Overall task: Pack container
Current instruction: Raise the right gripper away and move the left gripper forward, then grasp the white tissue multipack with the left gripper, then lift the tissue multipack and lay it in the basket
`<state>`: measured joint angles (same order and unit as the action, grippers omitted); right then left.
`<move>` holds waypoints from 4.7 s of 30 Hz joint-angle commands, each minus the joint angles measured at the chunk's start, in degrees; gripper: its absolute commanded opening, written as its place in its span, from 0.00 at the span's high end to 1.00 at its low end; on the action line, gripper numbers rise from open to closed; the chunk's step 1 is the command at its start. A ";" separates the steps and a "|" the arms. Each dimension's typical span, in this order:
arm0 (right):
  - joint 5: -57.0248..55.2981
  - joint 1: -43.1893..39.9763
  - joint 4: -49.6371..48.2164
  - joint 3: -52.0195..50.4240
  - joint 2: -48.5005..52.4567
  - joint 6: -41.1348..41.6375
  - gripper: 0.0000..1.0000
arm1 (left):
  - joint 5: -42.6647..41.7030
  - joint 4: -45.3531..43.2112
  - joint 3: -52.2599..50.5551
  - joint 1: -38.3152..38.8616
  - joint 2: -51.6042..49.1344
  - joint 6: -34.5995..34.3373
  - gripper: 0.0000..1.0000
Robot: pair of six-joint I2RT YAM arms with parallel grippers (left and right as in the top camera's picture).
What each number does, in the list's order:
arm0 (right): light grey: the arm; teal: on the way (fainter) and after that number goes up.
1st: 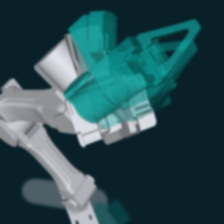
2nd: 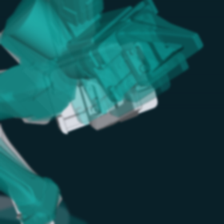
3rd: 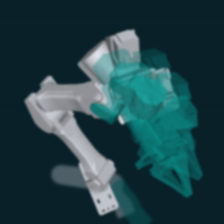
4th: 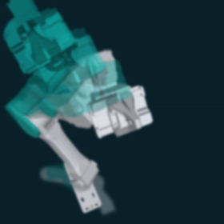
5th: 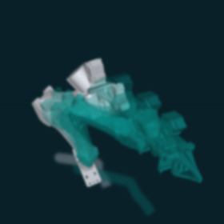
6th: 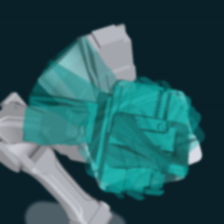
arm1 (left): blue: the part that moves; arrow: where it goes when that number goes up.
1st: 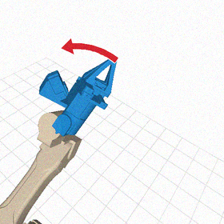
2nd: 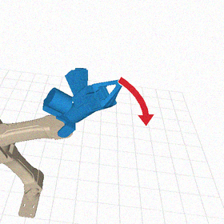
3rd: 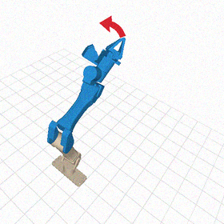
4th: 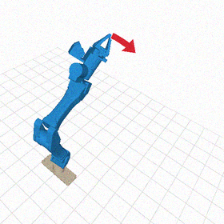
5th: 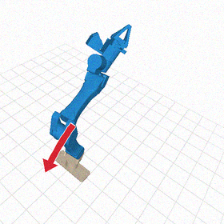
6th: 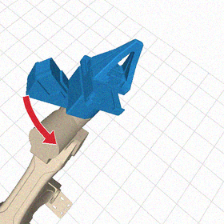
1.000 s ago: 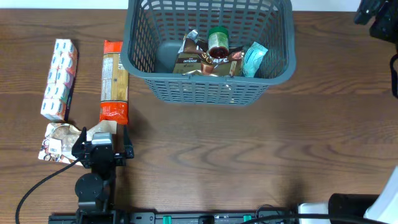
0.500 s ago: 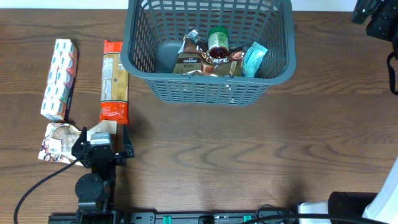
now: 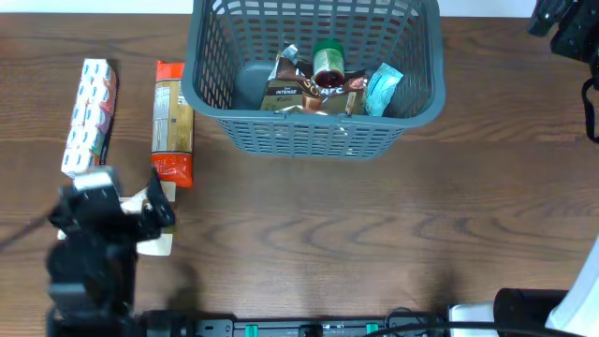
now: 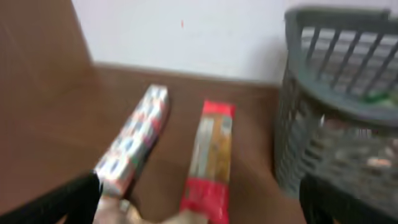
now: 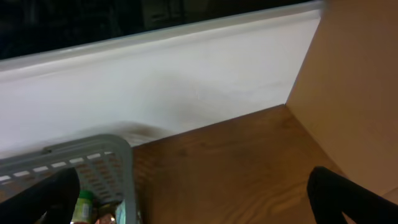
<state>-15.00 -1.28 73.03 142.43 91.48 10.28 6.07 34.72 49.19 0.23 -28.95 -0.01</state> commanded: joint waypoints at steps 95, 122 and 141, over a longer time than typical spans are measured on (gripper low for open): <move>-0.15 -0.35 0.09 -0.07 0.02 0.83 0.01 | -30.42 2.78 61.53 -24.41 -65.35 19.61 0.94; -0.15 -0.35 0.09 -0.07 0.02 0.83 0.01 | -38.66 5.73 61.51 16.06 -73.55 59.34 0.94; -0.15 -0.35 0.09 -0.07 0.02 0.83 0.01 | -38.64 7.93 61.53 16.35 -82.88 58.31 0.02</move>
<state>-15.00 -1.28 73.06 142.39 91.48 10.28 -31.35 42.89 109.93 16.60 -115.35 58.74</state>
